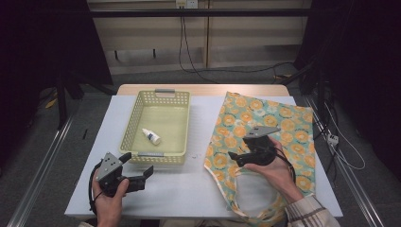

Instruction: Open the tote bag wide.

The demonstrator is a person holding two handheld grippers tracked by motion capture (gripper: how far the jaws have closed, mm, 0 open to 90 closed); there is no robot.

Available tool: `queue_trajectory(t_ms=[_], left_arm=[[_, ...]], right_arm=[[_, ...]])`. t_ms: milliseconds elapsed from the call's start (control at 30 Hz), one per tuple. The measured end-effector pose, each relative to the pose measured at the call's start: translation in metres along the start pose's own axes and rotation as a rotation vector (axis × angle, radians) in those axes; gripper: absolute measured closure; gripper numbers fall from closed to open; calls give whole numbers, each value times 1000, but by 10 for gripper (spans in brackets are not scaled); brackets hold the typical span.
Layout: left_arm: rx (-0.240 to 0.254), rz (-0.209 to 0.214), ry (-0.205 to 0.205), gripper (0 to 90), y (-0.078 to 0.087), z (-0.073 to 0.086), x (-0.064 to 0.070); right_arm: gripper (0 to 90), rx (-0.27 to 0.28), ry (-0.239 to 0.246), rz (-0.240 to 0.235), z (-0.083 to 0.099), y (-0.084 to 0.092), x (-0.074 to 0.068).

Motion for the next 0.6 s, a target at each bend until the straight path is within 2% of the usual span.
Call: queue_trajectory(t_ms=[33,67,100,133,200,233,267,300,367,467,600], left_arm=[[0,0,-1,44,0,0,0],[0,1,0,44,0,0,0],[0,1,1,44,0,0,0],[0,1,1,44,0,0,0],[0,2,1,44,0,0,0],[-1,2,0,44,0,0,0],[-1,3,1,44,0,0,0],[-1,4,1,44,0,0,0],[0,7,2,44,0,0,1],[-2,6,0,44,0,0,1],[-3,5,-1,44,0,0,0]], right_arm=[[236,-14,20,-26,-6,-7,-9],[236,-14,20,-26,-6,-7,-9],[236,-27,38,-46,-8,-16,-18],[236,-27,38,-46,-8,-16,-18],[248,-40,44,-72,-8,-26,-28],[257,-47,53,-88,-7,-32,-33],[284,-77,68,-114,-2,-44,-43],[284,-77,68,-114,-2,-44,-43],[333,-115,84,-130,5,-55,-51],[416,-166,92,-152,14,-67,-55],[461,-189,103,-164,20,-74,-58]])
Point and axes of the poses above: each handheld gripper's, and its own axes: y roughly backward along the jaws, z roughly out of its underside, x roughly to its right, the point moved 8 cm from there along -y, roughly forward along the jaws, and after that the axes turned 10 degrees about -z, right-handed, at the moved point
